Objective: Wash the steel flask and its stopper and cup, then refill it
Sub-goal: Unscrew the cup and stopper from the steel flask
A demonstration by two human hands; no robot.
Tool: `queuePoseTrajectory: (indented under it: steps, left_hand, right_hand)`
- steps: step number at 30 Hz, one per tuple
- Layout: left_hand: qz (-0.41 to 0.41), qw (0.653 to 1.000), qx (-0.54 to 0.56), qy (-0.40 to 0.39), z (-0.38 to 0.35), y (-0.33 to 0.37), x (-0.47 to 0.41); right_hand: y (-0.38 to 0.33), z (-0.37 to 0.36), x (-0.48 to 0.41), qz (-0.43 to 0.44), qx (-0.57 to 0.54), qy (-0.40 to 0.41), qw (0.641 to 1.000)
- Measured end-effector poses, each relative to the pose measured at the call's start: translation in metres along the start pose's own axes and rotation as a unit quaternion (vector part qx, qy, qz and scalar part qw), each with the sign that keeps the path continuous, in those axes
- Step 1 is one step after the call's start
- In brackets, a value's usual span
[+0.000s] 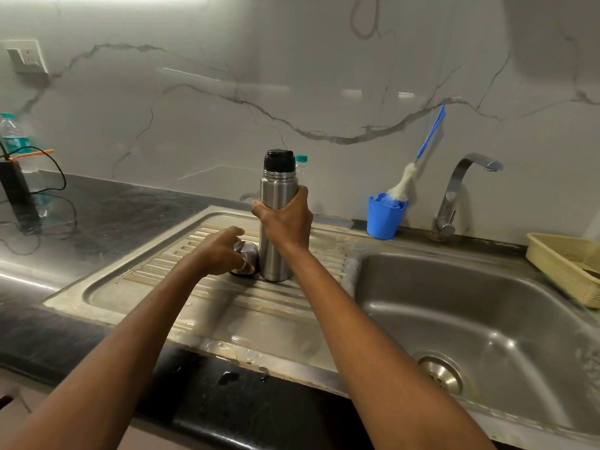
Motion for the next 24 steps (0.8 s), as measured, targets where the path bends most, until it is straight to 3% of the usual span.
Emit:
queuePoseTrajectory:
  steps: [5, 7, 9, 10, 14, 20, 24]
  left_hand:
    - [-0.001, 0.998, -0.055, 0.02, 0.012, 0.009, 0.003]
    - [-0.032, 0.993, -0.017, 0.109, 0.031, 0.026, 0.008]
    - [-0.089, 0.968, 0.063, 0.225, 0.055, 0.048, 0.019]
    - [-0.112, 0.956, 0.114, 0.246, 0.062, 0.06, 0.024]
    - [-0.152, 0.941, 0.263, 0.15, 0.063, 0.105, 0.025]
    - [-0.143, 0.942, 0.304, 0.026, 0.06, 0.134, 0.003]
    - [-0.146, 0.955, 0.256, -0.028, 0.056, 0.139, -0.012]
  right_hand:
    - [0.0, 0.001, -0.001, -0.002, 0.001, -0.009, 1.0]
    - [0.001, 0.002, -0.001, -0.002, 0.001, -0.008, 1.0]
    - [0.002, 0.002, -0.001, 0.0, -0.002, -0.007, 1.0]
    - [0.002, 0.002, 0.0, 0.0, -0.004, -0.01, 1.0]
    - [0.002, 0.002, 0.0, 0.003, -0.021, -0.023, 1.0]
    - [0.002, 0.0, 0.0, 0.014, -0.033, -0.017, 0.999]
    - [0.003, 0.0, -0.002, 0.013, -0.035, -0.014, 0.999]
Point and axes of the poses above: each hand's wrist, its own x-axis away from the middle knuckle, its own z-axis out of the back of the hand, y = z × x, the point moved 6 cm from there along -x, towards the middle knuckle, and after that the axes turned 4 degrees about x, right-handed, at the moved point
